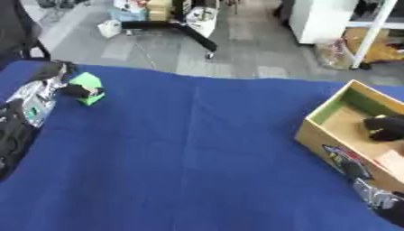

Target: Pick up the objects with one hand, pass them to the other hand, and then place them into the box on the other side of the table.

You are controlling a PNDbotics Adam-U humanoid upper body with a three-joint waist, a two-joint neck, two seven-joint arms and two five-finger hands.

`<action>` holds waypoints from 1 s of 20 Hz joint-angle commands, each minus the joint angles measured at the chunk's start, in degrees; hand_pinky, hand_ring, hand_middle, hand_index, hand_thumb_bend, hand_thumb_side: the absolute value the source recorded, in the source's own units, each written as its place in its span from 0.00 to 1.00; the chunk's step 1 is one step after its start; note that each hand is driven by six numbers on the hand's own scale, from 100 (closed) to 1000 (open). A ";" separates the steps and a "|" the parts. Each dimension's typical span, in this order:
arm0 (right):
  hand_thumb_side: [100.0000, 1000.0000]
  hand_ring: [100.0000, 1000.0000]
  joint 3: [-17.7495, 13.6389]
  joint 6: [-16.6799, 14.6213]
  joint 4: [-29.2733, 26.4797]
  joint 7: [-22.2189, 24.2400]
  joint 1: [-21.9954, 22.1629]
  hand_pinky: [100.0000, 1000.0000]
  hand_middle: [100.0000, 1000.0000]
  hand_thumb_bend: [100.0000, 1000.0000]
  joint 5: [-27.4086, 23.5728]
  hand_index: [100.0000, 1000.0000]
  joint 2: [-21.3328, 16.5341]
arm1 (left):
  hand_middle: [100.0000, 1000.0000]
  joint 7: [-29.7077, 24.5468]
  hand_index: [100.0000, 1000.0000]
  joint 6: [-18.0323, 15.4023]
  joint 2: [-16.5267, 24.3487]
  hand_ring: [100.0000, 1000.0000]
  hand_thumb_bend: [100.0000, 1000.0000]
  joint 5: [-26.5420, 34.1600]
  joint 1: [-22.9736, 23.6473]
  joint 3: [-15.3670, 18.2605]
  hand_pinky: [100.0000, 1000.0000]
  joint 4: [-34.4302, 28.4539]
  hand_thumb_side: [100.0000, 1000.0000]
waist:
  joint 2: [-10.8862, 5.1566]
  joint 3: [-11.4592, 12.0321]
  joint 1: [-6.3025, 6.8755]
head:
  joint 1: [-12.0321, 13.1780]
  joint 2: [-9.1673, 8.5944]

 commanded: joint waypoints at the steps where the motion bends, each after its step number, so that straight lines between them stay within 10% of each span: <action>1: 0.19 0.58 -0.29 0.17 -1.21 -0.09 -0.29 0.61 0.62 0.24 -0.38 0.75 -0.73 | 0.68 -0.28 0.80 0.40 1.82 0.68 0.54 0.62 -0.74 0.62 0.73 -0.06 0.42 | -0.03 0.04 -0.02 | 0.21 -0.67; 20: 0.20 0.58 -0.12 0.63 -1.21 0.49 0.20 0.60 0.61 0.22 -0.78 0.74 -0.74 | 0.42 8.86 0.57 -0.08 1.39 0.47 0.08 12.23 0.96 1.17 0.64 -1.41 0.10 | -0.17 0.63 -0.44 | 0.30 -1.03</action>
